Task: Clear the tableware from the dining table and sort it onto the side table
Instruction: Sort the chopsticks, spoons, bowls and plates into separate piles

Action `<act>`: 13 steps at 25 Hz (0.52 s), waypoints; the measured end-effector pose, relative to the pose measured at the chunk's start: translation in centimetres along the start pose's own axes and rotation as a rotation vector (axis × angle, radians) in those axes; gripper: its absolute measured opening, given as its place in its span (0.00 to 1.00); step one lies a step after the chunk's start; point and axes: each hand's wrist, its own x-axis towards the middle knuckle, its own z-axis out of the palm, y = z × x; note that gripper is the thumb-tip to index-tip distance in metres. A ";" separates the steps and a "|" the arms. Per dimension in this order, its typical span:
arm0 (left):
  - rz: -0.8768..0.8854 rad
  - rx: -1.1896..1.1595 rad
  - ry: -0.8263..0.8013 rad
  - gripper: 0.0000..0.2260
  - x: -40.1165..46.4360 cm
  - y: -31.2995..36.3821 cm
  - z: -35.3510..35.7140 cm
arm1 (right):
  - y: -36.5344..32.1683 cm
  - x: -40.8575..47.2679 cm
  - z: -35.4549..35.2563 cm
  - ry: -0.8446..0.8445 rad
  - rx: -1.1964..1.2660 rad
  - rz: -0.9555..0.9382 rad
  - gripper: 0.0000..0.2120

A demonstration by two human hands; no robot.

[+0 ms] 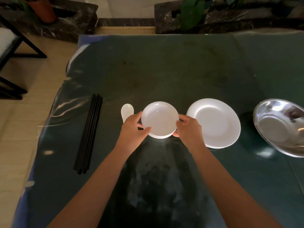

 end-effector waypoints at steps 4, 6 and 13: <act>-0.030 -0.036 0.018 0.26 -0.6 -1.1 -0.9 | -0.3 -0.2 -1.1 -0.019 -0.008 0.038 0.13; 0.051 0.034 0.122 0.25 -2.1 -2.9 -2.4 | -1.2 -0.1 -2.2 0.146 -0.118 -0.056 0.14; 0.445 0.553 -0.037 0.23 -5.7 -8.7 -4.7 | -10.6 6.3 1.8 -0.184 -0.422 -0.598 0.17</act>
